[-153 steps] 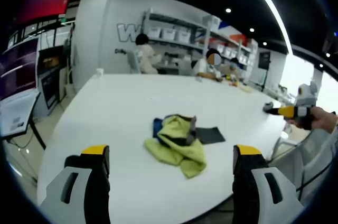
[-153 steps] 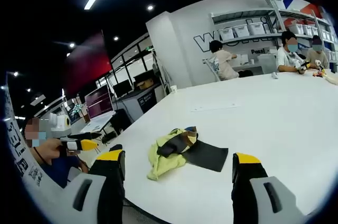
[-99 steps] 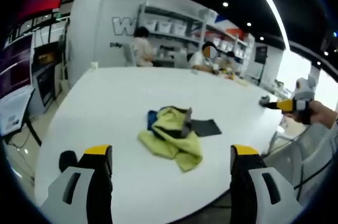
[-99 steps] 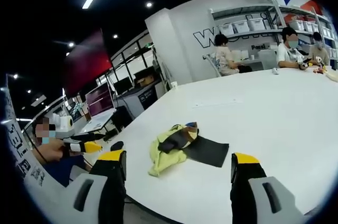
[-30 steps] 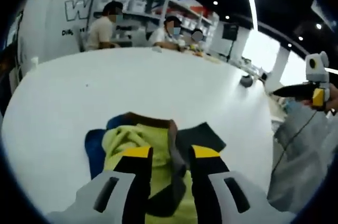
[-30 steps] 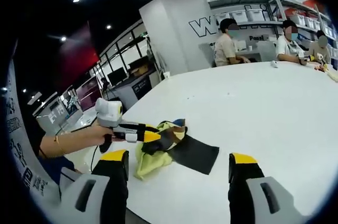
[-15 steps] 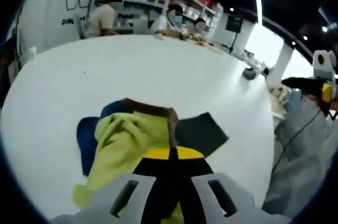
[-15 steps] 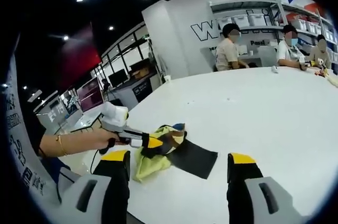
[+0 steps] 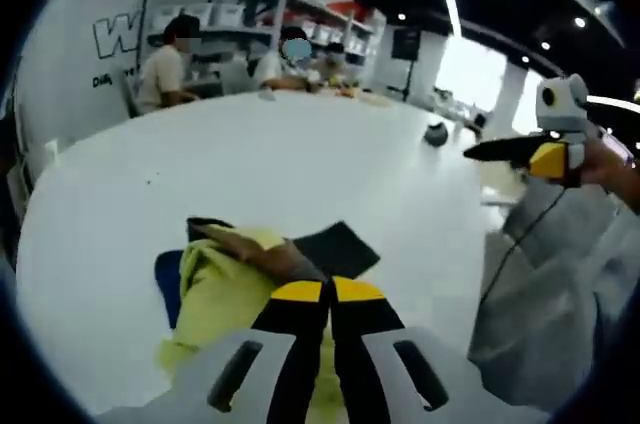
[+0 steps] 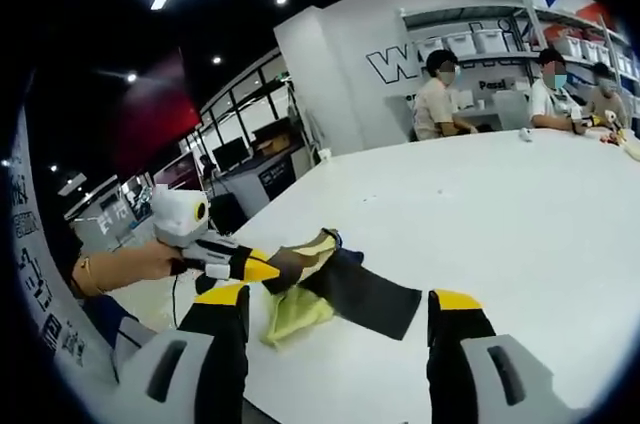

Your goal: Fold the garment on the visible template until the final outline fits inside the template.

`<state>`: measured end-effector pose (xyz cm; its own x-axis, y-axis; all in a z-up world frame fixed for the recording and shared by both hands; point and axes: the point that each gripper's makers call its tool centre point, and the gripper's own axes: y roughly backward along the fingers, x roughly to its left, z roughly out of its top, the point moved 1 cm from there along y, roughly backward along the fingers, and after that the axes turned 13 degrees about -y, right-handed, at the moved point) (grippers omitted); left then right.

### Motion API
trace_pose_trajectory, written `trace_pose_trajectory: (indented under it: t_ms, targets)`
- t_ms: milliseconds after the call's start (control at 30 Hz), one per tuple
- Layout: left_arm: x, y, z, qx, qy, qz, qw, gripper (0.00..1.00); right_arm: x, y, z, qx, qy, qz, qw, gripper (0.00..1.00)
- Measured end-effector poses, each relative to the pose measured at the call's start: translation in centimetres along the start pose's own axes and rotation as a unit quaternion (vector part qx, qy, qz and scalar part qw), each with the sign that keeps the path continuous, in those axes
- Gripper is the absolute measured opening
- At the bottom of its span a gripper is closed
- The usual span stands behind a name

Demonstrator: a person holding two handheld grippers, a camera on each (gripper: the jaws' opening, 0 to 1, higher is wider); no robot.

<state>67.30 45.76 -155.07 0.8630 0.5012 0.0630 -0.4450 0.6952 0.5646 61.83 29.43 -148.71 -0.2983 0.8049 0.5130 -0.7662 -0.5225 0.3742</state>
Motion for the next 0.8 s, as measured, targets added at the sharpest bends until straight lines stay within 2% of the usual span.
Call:
trace_pose_trajectory:
  t_ms: [33, 67, 167, 267, 567, 633, 667, 800]
  targets:
    - [-0.7, 1.1, 0.1, 0.002, -0.028, -0.005, 0.9996, 0.00, 0.1, 0.0, 0.0, 0.000, 0.003, 0.001, 1.0000, 0.70]
    - [-1.1, 1.7, 0.2, 0.002, -0.036, -0.006, 0.9993, 0.00, 0.3, 0.0, -0.1, 0.000, 0.004, 0.003, 1.0000, 0.70]
    - [-2.7, 3.6, 0.1, 0.006, -0.051, -0.015, 0.9986, 0.00, 0.6, -0.1, 0.1, -0.003, 0.004, 0.010, 0.9999, 0.70]
    - [-3.6, 5.1, -0.8, 0.016, -0.063, -0.013, 0.9978, 0.00, 1.0, -0.2, 0.2, -0.001, 0.014, 0.019, 0.9997, 0.70]
    - [-6.8, 8.1, -4.4, 0.036, -0.047, -0.016, 0.9981, 0.00, 1.0, -0.6, 0.1, 0.020, 0.045, 0.029, 0.9984, 0.70]
    - [-6.8, 8.2, -5.6, 0.045, -0.040, -0.015, 0.9981, 0.00, 0.9, -0.9, 0.1, 0.028, 0.054, 0.029, 0.9977, 0.70]
    - [-6.7, 8.2, -6.5, 0.047, -0.022, -0.009, 0.9986, 0.00, 1.1, -1.3, 0.0, 0.039, 0.067, 0.036, 0.9963, 0.70]
    - [-6.7, 8.2, -7.4, 0.051, -0.007, -0.004, 0.9987, 0.00, 1.5, -2.5, 0.3, 0.059, 0.103, 0.049, 0.9918, 0.69]
